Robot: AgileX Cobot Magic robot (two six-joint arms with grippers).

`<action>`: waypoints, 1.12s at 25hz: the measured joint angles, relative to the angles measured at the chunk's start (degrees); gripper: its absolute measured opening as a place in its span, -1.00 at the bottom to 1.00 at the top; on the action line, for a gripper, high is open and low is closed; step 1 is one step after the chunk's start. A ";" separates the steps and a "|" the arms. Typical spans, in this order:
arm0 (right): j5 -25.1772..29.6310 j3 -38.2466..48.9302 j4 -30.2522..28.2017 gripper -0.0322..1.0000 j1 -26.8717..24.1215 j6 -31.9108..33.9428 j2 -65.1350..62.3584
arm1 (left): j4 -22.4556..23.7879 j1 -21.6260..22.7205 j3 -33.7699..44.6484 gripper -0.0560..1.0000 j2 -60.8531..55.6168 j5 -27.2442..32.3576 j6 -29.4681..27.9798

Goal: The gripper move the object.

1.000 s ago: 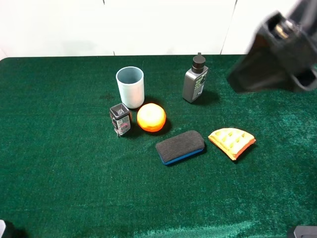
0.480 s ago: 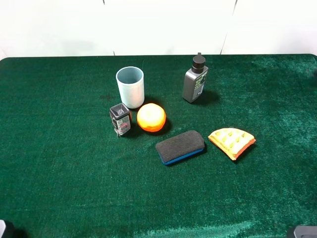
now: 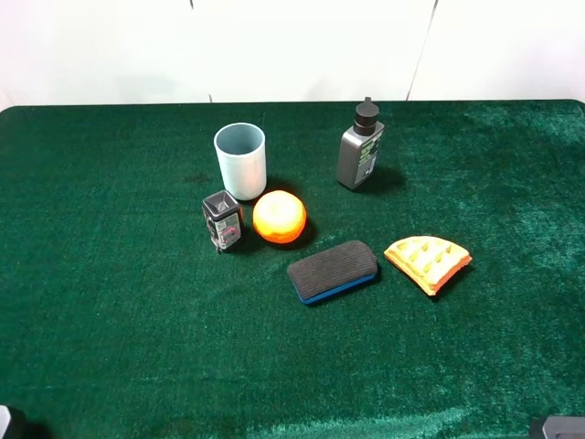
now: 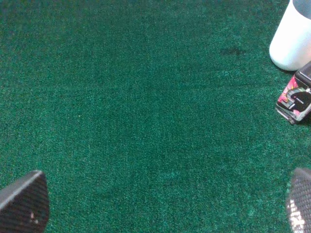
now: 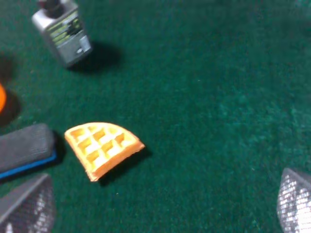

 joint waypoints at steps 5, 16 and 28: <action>-0.12 3.72 0.08 0.41 -5.33 0.00 -6.80 | 0.00 0.00 0.00 0.98 0.00 0.00 0.00; -6.58 10.69 1.29 0.41 -12.72 0.00 -18.81 | 0.00 0.00 0.00 0.98 0.00 0.00 0.00; -10.31 15.45 2.25 0.41 -12.72 -4.18 -18.94 | 0.00 0.00 0.00 0.98 0.00 0.00 0.00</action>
